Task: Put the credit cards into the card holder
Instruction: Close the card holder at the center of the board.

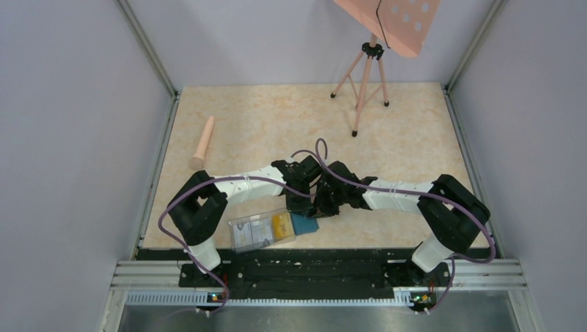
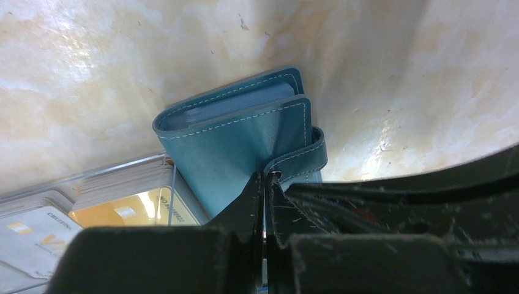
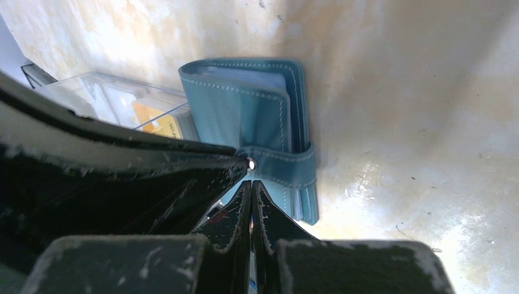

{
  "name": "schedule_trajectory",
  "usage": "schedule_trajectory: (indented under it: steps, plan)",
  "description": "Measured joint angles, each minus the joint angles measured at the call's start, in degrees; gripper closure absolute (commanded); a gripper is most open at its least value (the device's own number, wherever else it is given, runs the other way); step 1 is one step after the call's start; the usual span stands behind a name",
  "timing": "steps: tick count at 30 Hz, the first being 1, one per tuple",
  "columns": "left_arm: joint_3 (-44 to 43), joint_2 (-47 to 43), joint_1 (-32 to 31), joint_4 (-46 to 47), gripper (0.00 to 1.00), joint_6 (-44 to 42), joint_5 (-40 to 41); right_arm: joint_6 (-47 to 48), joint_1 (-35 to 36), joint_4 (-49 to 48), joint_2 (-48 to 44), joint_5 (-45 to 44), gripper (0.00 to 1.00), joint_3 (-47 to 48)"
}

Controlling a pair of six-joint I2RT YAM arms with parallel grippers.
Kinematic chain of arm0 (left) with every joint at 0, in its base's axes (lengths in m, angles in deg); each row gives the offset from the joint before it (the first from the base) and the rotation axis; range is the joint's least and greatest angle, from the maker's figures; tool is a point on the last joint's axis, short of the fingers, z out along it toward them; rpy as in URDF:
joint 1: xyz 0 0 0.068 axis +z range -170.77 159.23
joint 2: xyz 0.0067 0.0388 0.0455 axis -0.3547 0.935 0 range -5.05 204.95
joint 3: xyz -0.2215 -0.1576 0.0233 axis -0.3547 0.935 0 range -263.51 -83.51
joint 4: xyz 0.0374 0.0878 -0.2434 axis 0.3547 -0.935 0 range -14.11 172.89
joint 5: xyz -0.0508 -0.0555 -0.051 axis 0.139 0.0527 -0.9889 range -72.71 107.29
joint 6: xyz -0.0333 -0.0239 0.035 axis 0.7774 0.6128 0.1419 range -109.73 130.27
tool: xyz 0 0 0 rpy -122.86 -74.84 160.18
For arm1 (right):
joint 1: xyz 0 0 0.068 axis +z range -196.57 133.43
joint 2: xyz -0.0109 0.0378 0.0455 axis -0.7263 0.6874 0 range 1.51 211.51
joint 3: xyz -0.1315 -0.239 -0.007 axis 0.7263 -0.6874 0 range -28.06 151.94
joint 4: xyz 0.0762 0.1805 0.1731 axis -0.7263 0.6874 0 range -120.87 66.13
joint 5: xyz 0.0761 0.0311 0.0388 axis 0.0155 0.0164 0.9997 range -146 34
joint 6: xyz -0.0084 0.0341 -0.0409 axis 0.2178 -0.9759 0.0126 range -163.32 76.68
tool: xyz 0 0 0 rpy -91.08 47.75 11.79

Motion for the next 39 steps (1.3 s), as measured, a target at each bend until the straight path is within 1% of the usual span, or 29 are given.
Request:
schedule_trajectory:
  steps: [5, 13, 29, 34, 39]
  plan:
    - [0.68, -0.02, 0.0, 0.31, 1.0, -0.04, -1.33, -0.28, -0.02, -0.87, 1.86, 0.26, 1.0, 0.0]
    - [1.2, -0.04, 0.0, 0.81, 1.0, -0.02, -1.4, -0.7, -0.02, -1.27, 2.38, 0.52, 1.0, 0.0]
    - [0.28, 1.55, -0.07, -0.66, 1.0, 1.75, -1.27, -4.2, -0.04, 1.38, 2.47, -0.44, 1.0, 0.31]
    - [-0.02, 0.66, -0.72, -0.79, 1.0, 1.7, -0.07, -4.09, -0.02, 1.79, 0.83, -1.09, 1.0, -0.57]
    - [-2.19, 0.81, -2.4, -3.58, 1.0, 1.55, 2.05, -2.56, -0.09, 5.64, -3.1, -3.78, 1.0, -2.14]
